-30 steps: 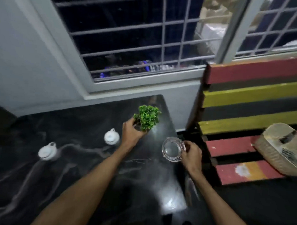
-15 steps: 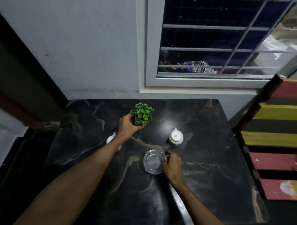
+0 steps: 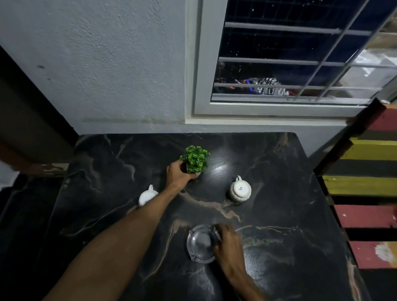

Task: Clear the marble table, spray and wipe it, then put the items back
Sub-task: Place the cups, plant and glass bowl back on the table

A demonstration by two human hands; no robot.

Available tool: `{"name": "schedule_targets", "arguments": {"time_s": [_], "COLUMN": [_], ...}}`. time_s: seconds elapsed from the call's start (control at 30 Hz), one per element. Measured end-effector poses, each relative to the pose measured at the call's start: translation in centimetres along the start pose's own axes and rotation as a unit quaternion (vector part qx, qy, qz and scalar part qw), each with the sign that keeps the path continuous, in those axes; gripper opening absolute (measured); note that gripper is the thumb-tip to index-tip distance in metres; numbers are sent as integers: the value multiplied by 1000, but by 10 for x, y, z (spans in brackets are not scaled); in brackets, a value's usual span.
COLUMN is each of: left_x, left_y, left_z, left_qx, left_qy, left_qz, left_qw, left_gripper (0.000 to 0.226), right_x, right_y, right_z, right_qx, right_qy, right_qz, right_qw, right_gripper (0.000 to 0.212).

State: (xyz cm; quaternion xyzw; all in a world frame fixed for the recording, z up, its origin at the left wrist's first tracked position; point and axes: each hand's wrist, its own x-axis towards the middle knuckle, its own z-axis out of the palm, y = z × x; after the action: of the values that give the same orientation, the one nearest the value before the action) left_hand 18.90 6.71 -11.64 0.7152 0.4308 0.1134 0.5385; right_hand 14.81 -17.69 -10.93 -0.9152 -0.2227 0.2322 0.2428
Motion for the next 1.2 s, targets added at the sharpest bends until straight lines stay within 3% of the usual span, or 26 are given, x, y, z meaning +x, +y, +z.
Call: {"name": "schedule_targets", "arguments": {"time_s": [0.23, 0.5, 0.97, 1.2], "left_x": [7, 1, -28, -107], "left_y": [2, 1, 10, 32], "left_z": [5, 8, -10, -40], "left_qx": [-13, -5, -16, 12], "left_qy": [11, 20, -36, -8], "left_qz": [-16, -22, -39, -1], "left_qw": [1000, 1000, 998, 1000], "left_gripper": [55, 58, 101, 86], "right_x": [2, 4, 7, -6], "right_y": [7, 14, 22, 14], "right_z": [1, 1, -13, -57], "right_qx": [25, 39, 53, 21], "right_qy": [-13, -14, -10, -3], "right_qz": [-1, -6, -40, -100], "right_qw": [1000, 999, 998, 995], "right_gripper": [41, 38, 32, 43]}}
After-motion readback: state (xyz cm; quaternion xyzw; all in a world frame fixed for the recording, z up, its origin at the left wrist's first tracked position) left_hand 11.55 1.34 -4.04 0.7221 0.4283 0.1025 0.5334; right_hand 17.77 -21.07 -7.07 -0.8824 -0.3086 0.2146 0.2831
